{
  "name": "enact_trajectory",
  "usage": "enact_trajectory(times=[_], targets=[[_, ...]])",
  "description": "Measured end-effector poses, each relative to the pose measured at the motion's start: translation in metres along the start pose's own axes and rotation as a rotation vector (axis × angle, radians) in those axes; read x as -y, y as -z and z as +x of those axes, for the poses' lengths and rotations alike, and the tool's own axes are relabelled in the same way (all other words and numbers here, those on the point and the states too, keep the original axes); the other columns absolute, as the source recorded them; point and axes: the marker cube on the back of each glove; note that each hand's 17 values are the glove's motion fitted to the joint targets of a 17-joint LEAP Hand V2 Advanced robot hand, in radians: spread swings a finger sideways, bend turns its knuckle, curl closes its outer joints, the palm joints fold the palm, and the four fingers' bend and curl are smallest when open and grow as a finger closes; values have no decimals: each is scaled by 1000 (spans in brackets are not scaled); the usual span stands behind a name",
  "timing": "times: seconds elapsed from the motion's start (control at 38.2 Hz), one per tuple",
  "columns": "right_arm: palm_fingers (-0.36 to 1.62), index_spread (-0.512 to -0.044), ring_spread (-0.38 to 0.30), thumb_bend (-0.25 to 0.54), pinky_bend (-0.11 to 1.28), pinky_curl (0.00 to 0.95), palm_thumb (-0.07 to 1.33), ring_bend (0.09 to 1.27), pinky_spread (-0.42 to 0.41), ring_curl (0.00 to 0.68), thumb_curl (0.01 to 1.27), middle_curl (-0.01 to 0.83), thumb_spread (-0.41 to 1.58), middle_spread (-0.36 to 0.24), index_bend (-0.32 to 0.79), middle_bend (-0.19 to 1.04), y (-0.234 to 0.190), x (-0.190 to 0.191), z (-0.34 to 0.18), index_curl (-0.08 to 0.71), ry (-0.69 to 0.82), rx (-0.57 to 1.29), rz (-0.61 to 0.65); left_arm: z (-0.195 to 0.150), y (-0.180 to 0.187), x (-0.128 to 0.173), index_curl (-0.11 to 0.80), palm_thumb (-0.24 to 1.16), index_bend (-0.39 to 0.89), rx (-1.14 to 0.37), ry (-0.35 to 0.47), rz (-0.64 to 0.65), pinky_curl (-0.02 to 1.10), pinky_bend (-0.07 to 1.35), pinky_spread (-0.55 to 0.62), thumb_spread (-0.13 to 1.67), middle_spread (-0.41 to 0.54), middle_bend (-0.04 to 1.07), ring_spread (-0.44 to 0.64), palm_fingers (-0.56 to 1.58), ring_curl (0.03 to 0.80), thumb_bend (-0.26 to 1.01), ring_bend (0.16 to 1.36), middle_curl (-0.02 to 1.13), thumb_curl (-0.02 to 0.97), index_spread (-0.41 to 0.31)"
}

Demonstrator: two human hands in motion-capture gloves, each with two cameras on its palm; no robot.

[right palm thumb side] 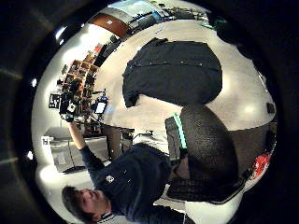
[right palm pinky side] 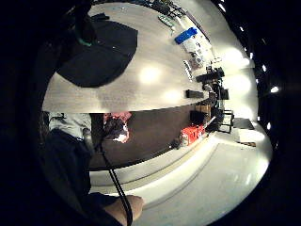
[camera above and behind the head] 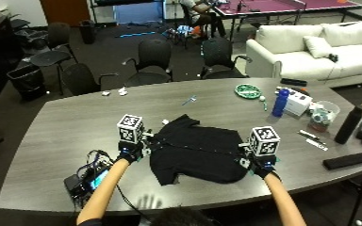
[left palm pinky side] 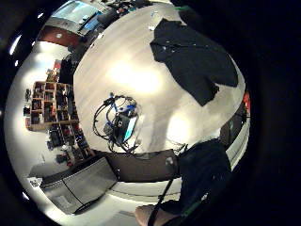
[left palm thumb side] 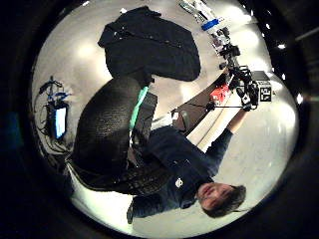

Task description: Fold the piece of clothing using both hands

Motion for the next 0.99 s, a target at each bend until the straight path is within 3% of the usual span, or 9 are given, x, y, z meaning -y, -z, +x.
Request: enact_trajectory(times=[0.26,0.42,0.52,0.65,0.79,0.89,0.99], targets=[[599,-273,-49,165,411,318,477,403,69,320,250,314,1260,-36,108,190,-1,7,-13,239,10,5,0,16,-20,11,148,214,46,18,-69,-43,330,546,345,1171,240,181,338,14,295,11,725,218,233,-77],[590,-276,-48,137,418,329,489,410,69,330,266,329,1267,-35,117,188,-20,9,-15,239,18,14,-16,39,-84,34,144,249,93,40,-136,-198,336,576,369,1127,264,181,368,-39,292,-8,744,229,262,-96],[590,-277,-48,119,417,333,497,413,69,337,274,335,1271,-34,125,186,-47,16,-7,243,21,42,-55,57,-134,38,153,279,115,58,-113,-347,336,577,393,1091,290,159,392,-86,289,-12,736,225,280,-101],[582,-278,-48,97,420,340,507,414,69,342,284,341,1275,-34,127,180,-62,19,4,247,-7,26,-107,64,-182,60,143,304,84,75,-113,-402,338,587,421,1041,340,159,429,-137,281,-19,728,218,296,-53],[573,-279,-49,77,427,346,516,415,69,348,292,344,1278,-34,132,177,-68,24,12,253,-24,39,-111,63,-204,76,131,307,73,24,-105,-472,331,567,434,1008,361,188,448,-115,279,-27,740,230,304,-18],[572,-278,-49,62,428,348,524,415,69,350,298,346,1281,-34,134,177,-70,25,12,256,-28,38,-117,64,-209,87,130,310,82,6,-119,-447,329,560,438,993,367,185,462,-102,279,-28,742,236,310,-2],[576,-270,-49,47,424,350,531,413,69,353,303,346,1283,-34,139,176,-77,30,10,261,-27,41,-135,68,-211,100,171,343,184,4,-126,-368,312,497,437,995,319,232,458,-10,262,-14,684,262,319,-12]])
